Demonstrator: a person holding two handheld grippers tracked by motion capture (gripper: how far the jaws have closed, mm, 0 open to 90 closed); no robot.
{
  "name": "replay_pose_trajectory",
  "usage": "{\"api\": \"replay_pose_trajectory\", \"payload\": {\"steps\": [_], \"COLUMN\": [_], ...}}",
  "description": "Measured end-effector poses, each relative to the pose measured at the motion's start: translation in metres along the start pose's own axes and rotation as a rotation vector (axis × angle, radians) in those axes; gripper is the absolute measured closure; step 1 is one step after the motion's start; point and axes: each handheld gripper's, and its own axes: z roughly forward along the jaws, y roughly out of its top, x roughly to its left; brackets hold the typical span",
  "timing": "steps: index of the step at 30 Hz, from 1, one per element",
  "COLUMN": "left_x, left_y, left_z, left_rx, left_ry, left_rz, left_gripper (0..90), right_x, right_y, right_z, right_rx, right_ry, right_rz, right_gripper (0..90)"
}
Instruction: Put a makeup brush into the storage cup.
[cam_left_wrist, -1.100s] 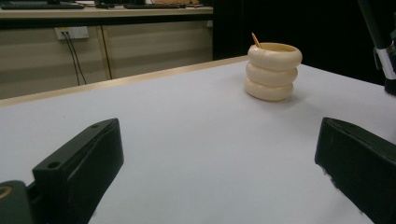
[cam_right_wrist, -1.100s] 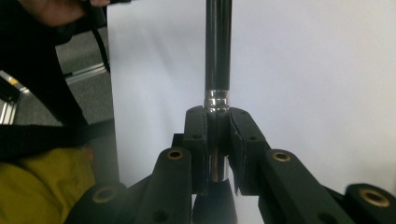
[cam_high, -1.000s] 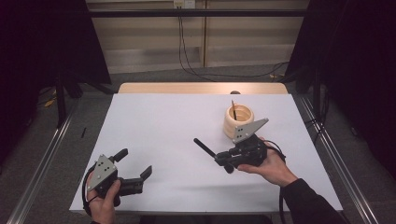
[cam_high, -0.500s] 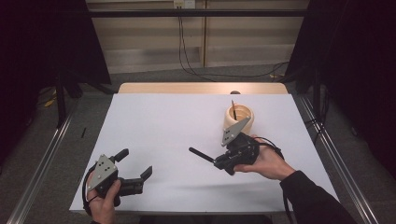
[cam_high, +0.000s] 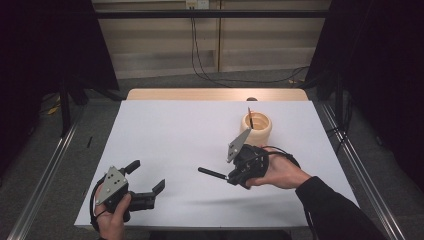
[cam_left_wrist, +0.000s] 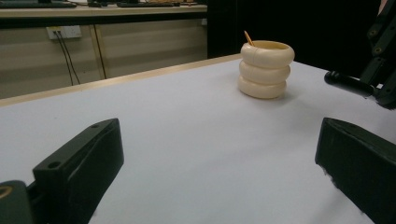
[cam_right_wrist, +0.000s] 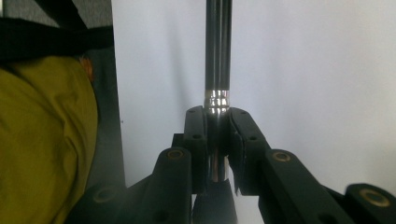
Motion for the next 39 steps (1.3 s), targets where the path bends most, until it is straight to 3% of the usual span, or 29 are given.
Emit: {"api": "replay_pose_trajectory", "payload": {"steps": [3, 10, 19, 21, 23, 26, 28, 31, 39], "left_x": [0.0, -0.002, -0.005, -0.007, -0.01, -0.012, -0.012, -0.009, -0.009], "left_y": [0.0, 0.002, 0.012, 0.016, 0.021, 0.027, 0.029, 0.032, 0.046], "left_z": [0.0, 0.001, -0.002, -0.003, -0.003, -0.003, -0.003, -0.005, -0.003], "left_rx": [-0.001, 0.012, -0.009, -0.001, 0.02, 0.043, 0.047, 0.023, -0.003], "left_ry": [-0.002, -0.02, -0.035, -0.048, -0.061, -0.066, -0.073, -0.086, -0.134], "left_rz": [-0.002, 0.0, -0.009, -0.003, 0.002, 0.016, 0.014, 0.001, 0.036], "left_gripper": [1.1, 1.1, 0.9, 0.5, 0.7, 0.7, 1.3, 1.0, 0.7], "right_x": [0.002, 0.006, 0.01, 0.01, 0.008, 0.009, 0.008, 0.01, 0.007], "right_y": [0.002, 0.004, 0.004, 0.003, 0.002, 0.002, 0.003, 0.002, 0.0], "right_z": [0.005, 0.008, 0.013, 0.014, 0.015, 0.015, 0.016, 0.016, 0.018], "right_rx": [0.045, 0.088, 0.079, 0.089, 0.089, 0.099, 0.094, 0.101, 0.092], "right_ry": [0.002, 0.019, 0.029, 0.031, 0.041, 0.044, 0.05, 0.052, 0.054], "right_rz": [-0.016, -0.024, -0.057, -0.049, -0.069, -0.052, -0.07, -0.056, -0.065], "right_gripper": [78.5, 78.5, 78.4, 78.5, 78.5, 78.5, 78.4, 78.5, 78.4]}}
